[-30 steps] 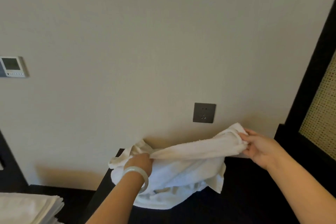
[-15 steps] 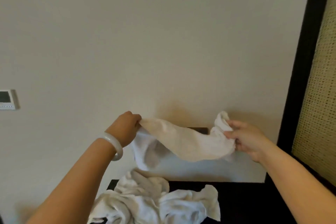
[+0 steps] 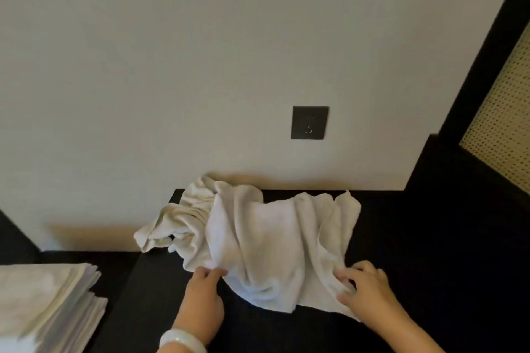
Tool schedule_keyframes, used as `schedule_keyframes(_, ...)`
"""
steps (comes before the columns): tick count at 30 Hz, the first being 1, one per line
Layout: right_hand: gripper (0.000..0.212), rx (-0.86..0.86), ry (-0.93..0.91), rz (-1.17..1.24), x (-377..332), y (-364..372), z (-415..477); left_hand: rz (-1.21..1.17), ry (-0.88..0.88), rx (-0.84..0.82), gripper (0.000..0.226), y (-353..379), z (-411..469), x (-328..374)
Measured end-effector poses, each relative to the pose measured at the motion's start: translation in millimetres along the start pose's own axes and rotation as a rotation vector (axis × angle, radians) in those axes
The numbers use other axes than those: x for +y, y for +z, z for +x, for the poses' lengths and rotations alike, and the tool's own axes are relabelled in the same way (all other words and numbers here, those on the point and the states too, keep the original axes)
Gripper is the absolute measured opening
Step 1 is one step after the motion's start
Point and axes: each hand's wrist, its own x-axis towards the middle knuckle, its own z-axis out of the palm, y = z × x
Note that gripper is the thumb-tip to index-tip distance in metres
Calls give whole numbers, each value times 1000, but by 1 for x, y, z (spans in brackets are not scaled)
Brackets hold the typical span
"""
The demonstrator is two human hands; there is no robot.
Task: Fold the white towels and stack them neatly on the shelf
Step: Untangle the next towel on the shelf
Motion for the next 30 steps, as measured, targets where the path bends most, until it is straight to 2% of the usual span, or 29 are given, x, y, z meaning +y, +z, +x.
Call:
schedule_keyframes(2, 20, 134, -22, 34, -7, 0, 4, -188, -159, 93, 41, -1, 1, -1)
schedule_keyframes(5, 24, 233, -83, 163, -25, -3, 13, -551, -361, 141, 39, -6, 14, 5)
schedule_keyframes(9, 31, 227, -21, 200, -45, -2, 29, -1172, -595, 94, 23, -4, 37, 13)
schedule_keyframes(12, 6, 123, 59, 246, -49, -1, 33, -1338, -648, 34, 27, -2, 44, 17)
schedule_keyframes(14, 19, 142, 51, 292, -48, -6, 34, -1365, -596, 30, 29, -5, 41, 20)
schedule_keyframes(17, 14, 242, -39, 394, -62, -31, 29, -1352, -429, 159, 27, -24, 37, 28)
schedule_keyframes(20, 6, 312, -212, 486, -86, -53, 25, -1232, -159, 249, 24, -46, 36, 54)
schedule_keyframes(22, 10, 240, -304, 604, -105, -57, 27, -1175, 29, 160, 20, -53, 31, 79)
schedule_keyframes(24, 10, 56, -275, 791, -119, -50, 31, -1106, 139, 59, 22, -48, 26, 97)
schedule_keyframes(25, 14, -27, -243, 859, -123, -44, 34, -1079, 165, 31, 25, -41, 25, 100)
schedule_keyframes(27, 22, -105, -186, 841, -124, -29, 42, -1061, 175, -6, 25, -27, 27, 102)
schedule_keyframes(29, 20, -82, -153, 811, -120, -19, 47, -1096, 143, -50, 14, -18, 30, 101)
schedule_keyframes(30, 17, -53, -134, 837, -117, -16, 49, -1150, 110, -75, 15, -15, 33, 101)
